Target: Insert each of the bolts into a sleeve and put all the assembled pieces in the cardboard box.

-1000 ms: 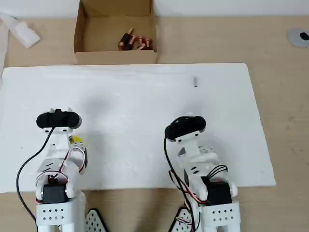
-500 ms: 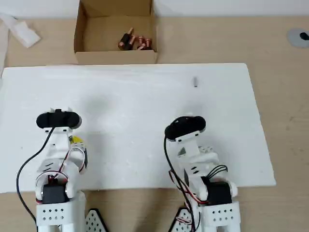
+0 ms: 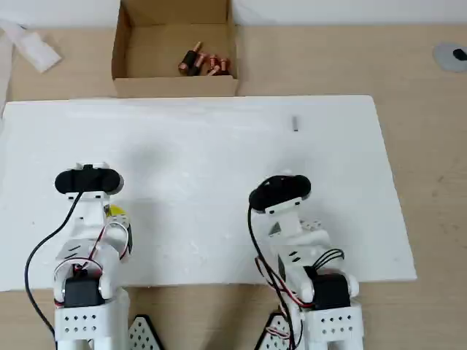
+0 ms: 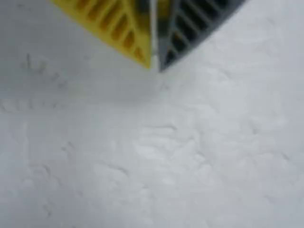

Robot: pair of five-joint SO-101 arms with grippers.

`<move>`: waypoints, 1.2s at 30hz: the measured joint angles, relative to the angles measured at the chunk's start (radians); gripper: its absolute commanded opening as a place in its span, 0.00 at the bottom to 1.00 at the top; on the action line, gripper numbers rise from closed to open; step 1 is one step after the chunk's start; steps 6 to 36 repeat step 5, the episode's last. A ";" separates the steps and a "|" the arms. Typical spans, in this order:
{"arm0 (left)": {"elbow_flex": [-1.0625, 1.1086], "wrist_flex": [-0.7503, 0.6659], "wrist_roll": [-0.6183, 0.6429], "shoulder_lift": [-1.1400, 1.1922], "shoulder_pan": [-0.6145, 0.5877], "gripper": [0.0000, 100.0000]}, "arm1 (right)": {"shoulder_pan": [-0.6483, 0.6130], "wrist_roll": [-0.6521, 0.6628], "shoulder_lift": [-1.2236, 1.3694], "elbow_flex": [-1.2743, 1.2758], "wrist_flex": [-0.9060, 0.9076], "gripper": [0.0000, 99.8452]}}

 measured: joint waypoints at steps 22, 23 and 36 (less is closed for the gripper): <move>0.000 0.000 0.000 0.000 0.000 0.01 | 0.000 0.000 0.000 0.000 0.000 0.01; 0.000 0.000 0.000 0.000 0.000 0.01 | 0.000 0.000 0.000 0.000 0.000 0.01; 0.000 0.000 0.000 0.000 0.000 0.01 | 0.000 0.000 0.000 0.000 0.000 0.01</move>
